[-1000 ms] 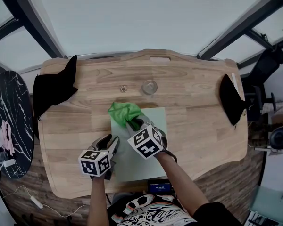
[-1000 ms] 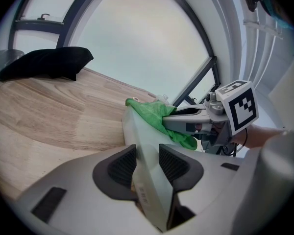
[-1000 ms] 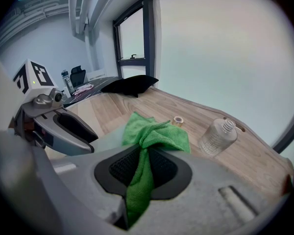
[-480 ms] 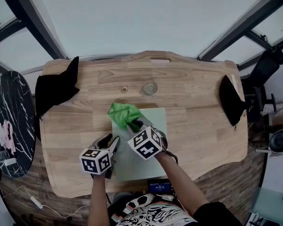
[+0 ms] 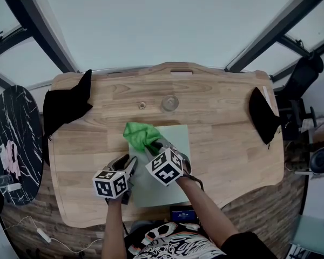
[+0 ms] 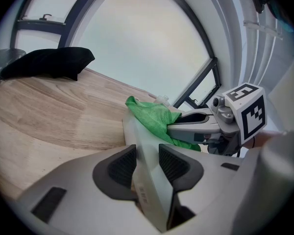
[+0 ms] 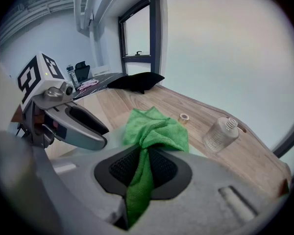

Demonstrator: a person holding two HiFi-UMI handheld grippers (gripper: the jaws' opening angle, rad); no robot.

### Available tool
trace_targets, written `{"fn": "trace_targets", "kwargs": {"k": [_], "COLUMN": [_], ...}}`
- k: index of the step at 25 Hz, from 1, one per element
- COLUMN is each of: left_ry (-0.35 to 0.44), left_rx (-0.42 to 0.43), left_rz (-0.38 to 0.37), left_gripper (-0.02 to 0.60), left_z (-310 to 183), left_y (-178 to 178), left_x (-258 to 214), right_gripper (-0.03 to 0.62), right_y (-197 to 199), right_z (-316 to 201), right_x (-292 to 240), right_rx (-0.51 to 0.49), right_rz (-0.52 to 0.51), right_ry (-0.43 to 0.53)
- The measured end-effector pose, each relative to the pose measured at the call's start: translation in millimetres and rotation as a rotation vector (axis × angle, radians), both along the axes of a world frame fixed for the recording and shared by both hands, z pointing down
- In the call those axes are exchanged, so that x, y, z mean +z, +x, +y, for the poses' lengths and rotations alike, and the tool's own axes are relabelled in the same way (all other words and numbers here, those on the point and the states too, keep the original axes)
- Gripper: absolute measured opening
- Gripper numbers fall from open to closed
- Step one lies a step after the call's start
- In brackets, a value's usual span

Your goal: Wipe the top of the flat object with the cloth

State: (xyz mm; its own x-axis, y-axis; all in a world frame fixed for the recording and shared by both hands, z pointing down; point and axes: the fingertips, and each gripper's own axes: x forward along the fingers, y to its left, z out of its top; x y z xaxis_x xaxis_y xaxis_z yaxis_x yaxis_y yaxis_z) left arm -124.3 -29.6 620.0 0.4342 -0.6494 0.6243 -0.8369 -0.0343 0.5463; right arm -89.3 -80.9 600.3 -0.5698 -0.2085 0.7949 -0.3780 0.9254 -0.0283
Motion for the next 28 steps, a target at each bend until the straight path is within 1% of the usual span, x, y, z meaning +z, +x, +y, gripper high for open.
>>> {"fn": "trace_targets", "kwargs": {"k": [11, 18, 28], "left_ry": [-0.010, -0.004, 0.001], "left_rx": [-0.018, -0.057, -0.054], "left_rz": [0.017, 0.065, 0.069], "left_gripper": [0.143, 0.143, 0.144], "left_z": [0.3, -0.8, -2.4], "left_y": [-1.6, -4.1, -5.3], "left_x": [4.2, 5.2, 6.7], "right_gripper": [0.057, 0.057, 0.057], "right_y": [5.0, 7.7, 13.4], "right_z": [24.7, 38.0, 59.2], "right_x": [3.9, 3.8, 4.1], "right_rx": [-0.025, -0.040, -0.057], "right_rz": [0.014, 0.017, -0.001], "right_ry": [-0.020, -0.026, -0.050]}}
